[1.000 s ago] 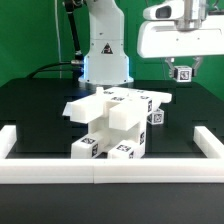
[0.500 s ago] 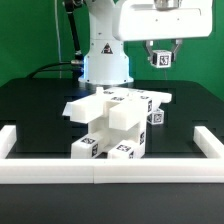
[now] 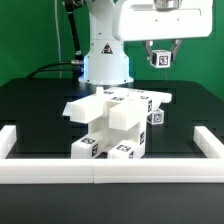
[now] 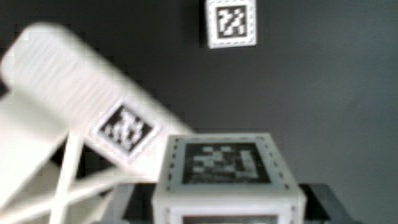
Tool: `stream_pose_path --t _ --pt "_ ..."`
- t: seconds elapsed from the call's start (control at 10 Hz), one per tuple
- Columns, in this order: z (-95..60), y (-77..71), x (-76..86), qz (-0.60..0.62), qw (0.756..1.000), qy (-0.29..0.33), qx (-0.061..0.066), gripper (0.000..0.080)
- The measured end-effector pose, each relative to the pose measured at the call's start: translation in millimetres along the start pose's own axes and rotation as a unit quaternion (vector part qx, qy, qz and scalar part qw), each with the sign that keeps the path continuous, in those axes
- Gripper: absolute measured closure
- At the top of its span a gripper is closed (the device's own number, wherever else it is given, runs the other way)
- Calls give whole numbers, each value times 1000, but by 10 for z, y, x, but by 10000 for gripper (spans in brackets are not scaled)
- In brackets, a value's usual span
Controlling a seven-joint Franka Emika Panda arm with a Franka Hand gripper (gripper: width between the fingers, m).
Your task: Assemble chair
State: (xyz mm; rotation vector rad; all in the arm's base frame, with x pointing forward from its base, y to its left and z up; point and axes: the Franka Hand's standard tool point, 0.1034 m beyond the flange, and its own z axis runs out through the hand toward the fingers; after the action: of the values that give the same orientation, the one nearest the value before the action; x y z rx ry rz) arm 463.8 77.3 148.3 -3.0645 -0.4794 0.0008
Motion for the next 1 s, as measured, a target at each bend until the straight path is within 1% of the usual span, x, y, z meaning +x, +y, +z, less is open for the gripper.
stream_pose_path --t 0.1,0.2,0.3,0.4,0.8,0.9,1.0 --pt "-35 121 186 -16 1000 10 -4 524" --pt "-54 227 348 -41 999 17 -11 524" --pt "-67 302 453 -51 998 21 -16 524" --pt "-50 281 424 -47 999 19 -15 524" --pt "-29 296 410 -46 999 17 -16 524" --pt "11 364 425 -63 998 12 -17 524" --pt "21 470 535 -65 998 6 -19 524"
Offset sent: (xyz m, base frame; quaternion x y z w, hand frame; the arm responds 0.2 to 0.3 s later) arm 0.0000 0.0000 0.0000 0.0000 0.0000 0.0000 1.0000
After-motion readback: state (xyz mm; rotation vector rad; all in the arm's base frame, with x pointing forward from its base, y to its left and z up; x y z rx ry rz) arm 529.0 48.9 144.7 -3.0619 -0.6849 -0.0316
